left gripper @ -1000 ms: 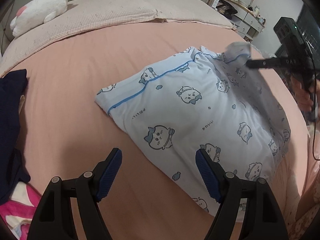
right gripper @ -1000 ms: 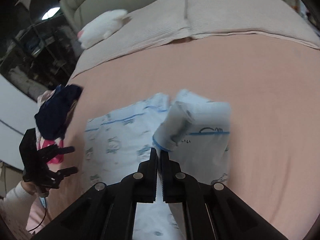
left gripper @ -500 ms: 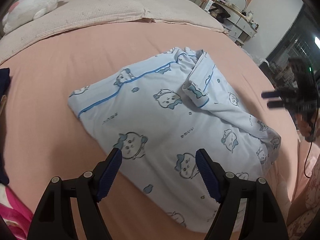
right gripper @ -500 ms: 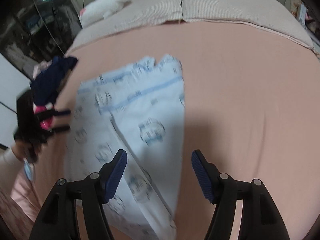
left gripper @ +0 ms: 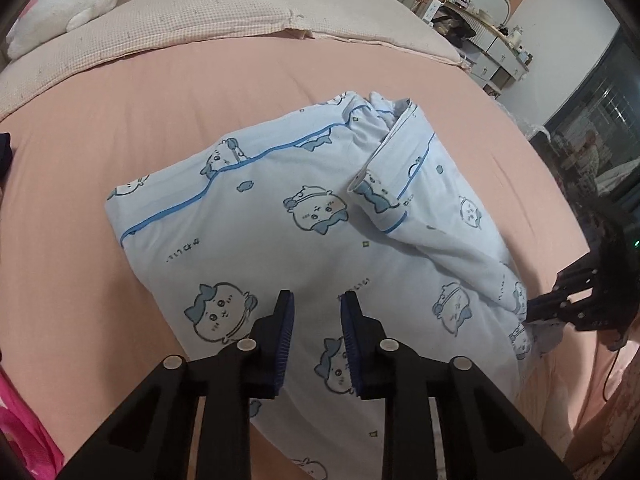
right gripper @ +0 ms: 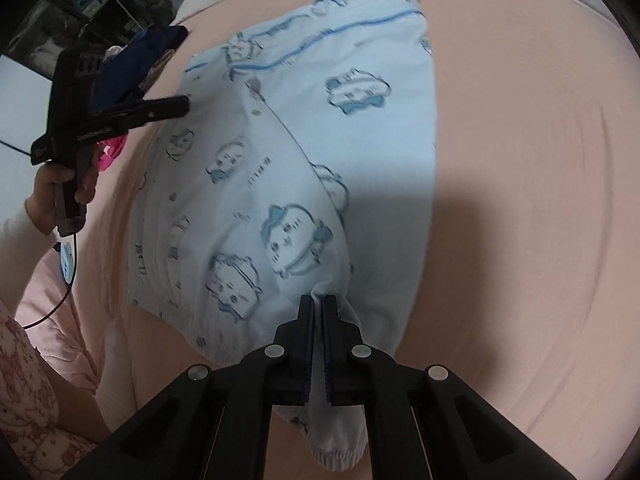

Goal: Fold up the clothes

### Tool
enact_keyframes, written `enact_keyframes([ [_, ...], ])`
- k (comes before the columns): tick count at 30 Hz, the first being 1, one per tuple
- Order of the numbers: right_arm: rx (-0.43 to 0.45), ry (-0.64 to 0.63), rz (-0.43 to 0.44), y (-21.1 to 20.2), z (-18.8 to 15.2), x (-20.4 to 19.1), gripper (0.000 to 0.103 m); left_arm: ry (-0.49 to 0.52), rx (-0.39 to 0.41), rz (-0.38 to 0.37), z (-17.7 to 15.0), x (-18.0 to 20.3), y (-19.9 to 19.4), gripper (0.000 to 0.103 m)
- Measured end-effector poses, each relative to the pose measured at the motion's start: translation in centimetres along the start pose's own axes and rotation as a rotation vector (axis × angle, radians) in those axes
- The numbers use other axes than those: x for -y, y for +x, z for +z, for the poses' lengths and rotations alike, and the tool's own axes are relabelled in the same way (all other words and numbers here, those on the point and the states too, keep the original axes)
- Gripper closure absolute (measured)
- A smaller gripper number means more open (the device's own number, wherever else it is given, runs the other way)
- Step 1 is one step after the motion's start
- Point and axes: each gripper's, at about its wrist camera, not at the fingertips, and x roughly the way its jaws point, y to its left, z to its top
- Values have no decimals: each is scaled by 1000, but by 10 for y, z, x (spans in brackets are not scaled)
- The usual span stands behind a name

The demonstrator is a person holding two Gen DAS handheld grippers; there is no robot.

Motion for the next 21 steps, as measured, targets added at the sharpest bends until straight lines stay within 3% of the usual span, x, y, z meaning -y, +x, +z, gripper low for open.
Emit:
enact_keyframes([
  [2,28,10,-11,-4,4,1,101,-7,0,6,-2,-3,-2,82],
  [6,66,108,-189,-11,11,22,99,-38,1,15,-1,-9,-3,82],
  [7,91,131,-238,-15,14,27,94,-38,0,19,1,-8,0,82],
  [9,170,179,-306,-26,22,28,73,-37,2,25,8,-3,6,81],
  [10,201,188,-318,-28,25,26,57,-39,1,23,12,-1,10,81],
  [11,231,196,-331,-30,27,23,47,-42,0,20,16,2,14,80],
  [13,268,190,-379,-28,30,13,47,-41,2,15,23,8,21,74],
  [16,273,167,-445,-17,42,7,47,-56,26,-3,30,13,25,47],
  [21,250,211,-351,-5,84,21,47,-74,31,-73,43,19,32,44],
])
